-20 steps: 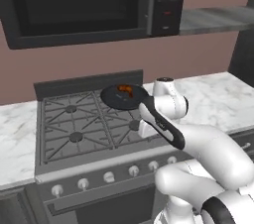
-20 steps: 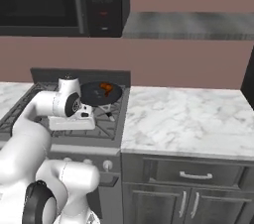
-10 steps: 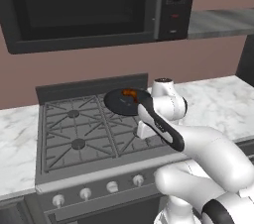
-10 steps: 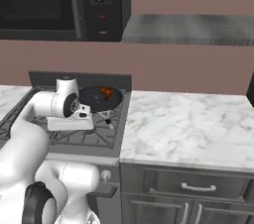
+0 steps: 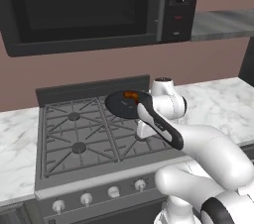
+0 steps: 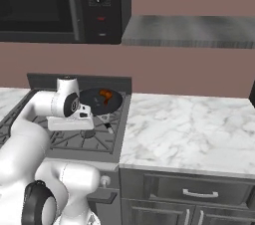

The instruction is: Take the chicken drumsticks from the pan and place one on each plate on the dining counter.

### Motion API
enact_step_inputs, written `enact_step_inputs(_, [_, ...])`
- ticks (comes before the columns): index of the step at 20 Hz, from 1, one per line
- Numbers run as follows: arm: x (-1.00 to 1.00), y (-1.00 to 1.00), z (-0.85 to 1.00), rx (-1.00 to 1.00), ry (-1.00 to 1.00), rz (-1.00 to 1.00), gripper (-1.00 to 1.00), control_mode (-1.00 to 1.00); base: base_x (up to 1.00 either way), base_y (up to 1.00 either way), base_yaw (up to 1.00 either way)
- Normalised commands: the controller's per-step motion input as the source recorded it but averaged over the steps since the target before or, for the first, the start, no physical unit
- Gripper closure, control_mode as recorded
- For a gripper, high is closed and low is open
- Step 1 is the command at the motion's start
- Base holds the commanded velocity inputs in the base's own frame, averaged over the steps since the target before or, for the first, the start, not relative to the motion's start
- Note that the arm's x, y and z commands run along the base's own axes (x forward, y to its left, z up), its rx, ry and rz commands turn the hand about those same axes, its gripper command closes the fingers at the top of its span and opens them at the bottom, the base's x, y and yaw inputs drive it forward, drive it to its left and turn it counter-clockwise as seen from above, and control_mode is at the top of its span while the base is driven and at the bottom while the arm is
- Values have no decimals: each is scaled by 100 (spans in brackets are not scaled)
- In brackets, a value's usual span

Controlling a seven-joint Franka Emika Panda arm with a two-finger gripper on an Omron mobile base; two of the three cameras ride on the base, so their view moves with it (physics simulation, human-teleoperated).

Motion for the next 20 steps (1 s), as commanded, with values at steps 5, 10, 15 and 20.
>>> enact_step_inputs(5, [0, 0, 0, 0, 0, 0, -100, 100, 6, 0, 0])
enact_step_inputs(10, [0, 0, 0, 0, 0, 0, -100, 100, 0, 0, 0])
enact_step_inputs(15, [0, 0, 0, 0, 0, 0, -100, 100, 17, 2, 0])
enact_step_inputs(20, [2, 0, 0, 0, 0, 0, -100, -100, 3, 0, 0])
